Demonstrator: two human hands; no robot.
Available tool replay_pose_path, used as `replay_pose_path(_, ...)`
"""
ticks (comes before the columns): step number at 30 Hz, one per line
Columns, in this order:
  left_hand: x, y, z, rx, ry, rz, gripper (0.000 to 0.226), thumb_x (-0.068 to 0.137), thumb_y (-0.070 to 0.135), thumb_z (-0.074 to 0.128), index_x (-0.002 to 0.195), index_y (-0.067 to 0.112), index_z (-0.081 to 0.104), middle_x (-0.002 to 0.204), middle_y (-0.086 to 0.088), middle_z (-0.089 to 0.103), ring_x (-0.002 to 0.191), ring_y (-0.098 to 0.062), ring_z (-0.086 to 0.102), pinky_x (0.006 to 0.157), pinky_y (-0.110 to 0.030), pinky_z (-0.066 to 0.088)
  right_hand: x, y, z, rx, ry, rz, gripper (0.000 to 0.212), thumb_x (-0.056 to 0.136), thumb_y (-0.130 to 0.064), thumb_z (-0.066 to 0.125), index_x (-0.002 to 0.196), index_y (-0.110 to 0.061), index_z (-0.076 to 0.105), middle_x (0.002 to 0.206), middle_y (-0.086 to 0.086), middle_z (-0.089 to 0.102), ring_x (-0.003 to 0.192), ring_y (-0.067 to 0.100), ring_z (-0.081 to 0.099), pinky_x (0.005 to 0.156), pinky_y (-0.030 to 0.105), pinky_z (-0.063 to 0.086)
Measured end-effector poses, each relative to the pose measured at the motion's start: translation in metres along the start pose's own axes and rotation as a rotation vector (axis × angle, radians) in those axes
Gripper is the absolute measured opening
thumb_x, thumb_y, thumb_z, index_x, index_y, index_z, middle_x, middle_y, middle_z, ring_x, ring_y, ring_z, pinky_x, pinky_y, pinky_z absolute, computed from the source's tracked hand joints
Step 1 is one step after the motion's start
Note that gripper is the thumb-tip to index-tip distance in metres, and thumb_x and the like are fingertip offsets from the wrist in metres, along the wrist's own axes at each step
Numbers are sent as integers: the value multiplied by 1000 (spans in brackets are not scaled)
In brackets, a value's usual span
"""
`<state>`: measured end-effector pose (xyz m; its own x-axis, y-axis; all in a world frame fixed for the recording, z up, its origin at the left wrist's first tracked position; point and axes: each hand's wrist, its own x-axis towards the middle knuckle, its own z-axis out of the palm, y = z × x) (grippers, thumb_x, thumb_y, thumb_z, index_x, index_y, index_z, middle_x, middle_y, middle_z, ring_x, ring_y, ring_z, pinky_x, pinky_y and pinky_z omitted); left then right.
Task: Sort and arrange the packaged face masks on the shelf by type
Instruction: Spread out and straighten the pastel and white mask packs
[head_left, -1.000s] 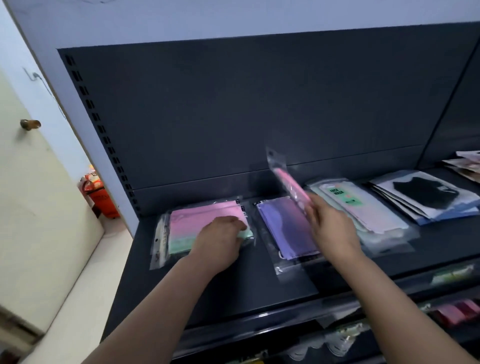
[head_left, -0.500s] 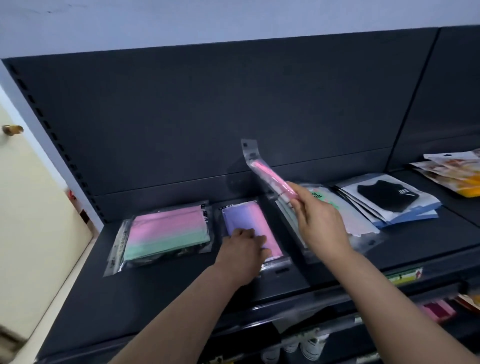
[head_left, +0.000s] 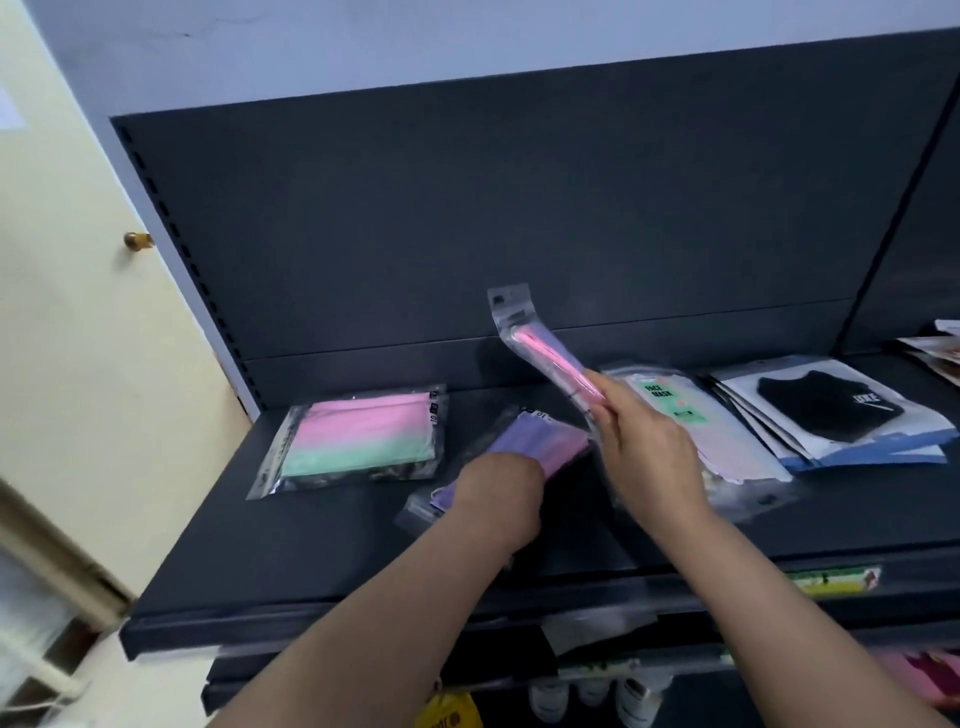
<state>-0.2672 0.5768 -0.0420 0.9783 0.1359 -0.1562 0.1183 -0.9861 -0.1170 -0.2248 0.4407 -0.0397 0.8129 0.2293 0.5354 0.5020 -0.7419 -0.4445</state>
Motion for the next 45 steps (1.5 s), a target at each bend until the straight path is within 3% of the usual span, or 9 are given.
replay_pose_path(7, -36, -53, -21, -54, 244, 6, 27, 84, 18, 51, 110, 19, 60, 108, -7, 65, 100, -31, 61, 77, -36, 46, 3, -18, 3, -39, -15, -12, 38, 98, -25, 43, 136, -28, 48, 102, 10, 70, 83, 35, 64, 65, 37, 45)
replay_pose_path(14, -60, -149, -17, -124, 429, 7, 60, 81, 1, 45, 128, 36, 56, 127, 5, 64, 116, -23, 58, 96, -33, 46, 1, -76, 24, 3, -32, -99, 39, 97, -28, 43, 136, -28, 47, 100, 9, 71, 77, 32, 66, 64, 33, 46)
replay_pose_path(19, -52, -208, 33, -149, 273, 26, 69, 86, -1, 40, 143, 39, 39, 153, 15, 34, 146, -13, 23, 118, -44, 12, -6, -91, 38, 3, 7, -84, 38, 97, -24, 46, 135, -31, 48, 105, 8, 71, 83, 36, 65, 64, 37, 47)
replay_pose_path(28, -34, -228, 58, -248, 154, 104, 45, 94, 30, 43, 138, 42, 45, 150, 15, 37, 138, -20, 32, 105, -48, 36, -16, -124, 64, 35, -62, -81, 39, 97, -24, 46, 135, -32, 48, 113, 7, 68, 92, 35, 65, 70, 40, 50)
replay_pose_path(33, -44, -253, 45, -909, 765, -376, 41, 96, 6, 40, 132, 17, 56, 129, -8, 60, 119, -28, 55, 96, -34, 42, -25, -145, 81, -58, -52, -260, 45, 88, -9, 47, 128, -26, 58, 126, 4, 63, 111, 27, 63, 85, 39, 53)
replay_pose_path(36, -58, -267, 30, -1092, 965, -426, 34, 100, 11, 38, 129, 16, 56, 127, -3, 60, 116, -22, 54, 91, -25, 37, -37, -162, 99, -159, -108, -432, 52, 77, -11, 38, 120, -25, 64, 122, 5, 66, 110, 24, 64, 86, 41, 53)
replay_pose_path(40, -62, -273, 44, -783, 500, -78, 36, 96, 35, 50, 131, 28, 55, 135, 4, 56, 122, -18, 53, 101, -33, 42, -61, -175, 128, -179, -379, -481, 44, 75, -26, 68, 118, -31, 62, 121, 0, 66, 111, 22, 64, 79, 35, 54)
replay_pose_path(43, -66, -267, 66, -513, 127, 75, 58, 83, 53, 58, 138, 39, 44, 152, 10, 32, 141, -19, 29, 111, -45, 32, -65, -181, 124, -166, -471, -401, 40, 86, -52, 47, 119, -34, 61, 130, -5, 60, 122, 17, 56, 91, 37, 47)
replay_pose_path(45, -69, -265, 68, -463, 121, 45, 63, 79, 56, 63, 137, 45, 41, 153, 13, 27, 140, -20, 23, 109, -48, 30, -62, -180, 121, -202, -376, -276, 40, 87, -53, 43, 118, -35, 61, 135, -2, 56, 127, 22, 51, 95, 40, 44)
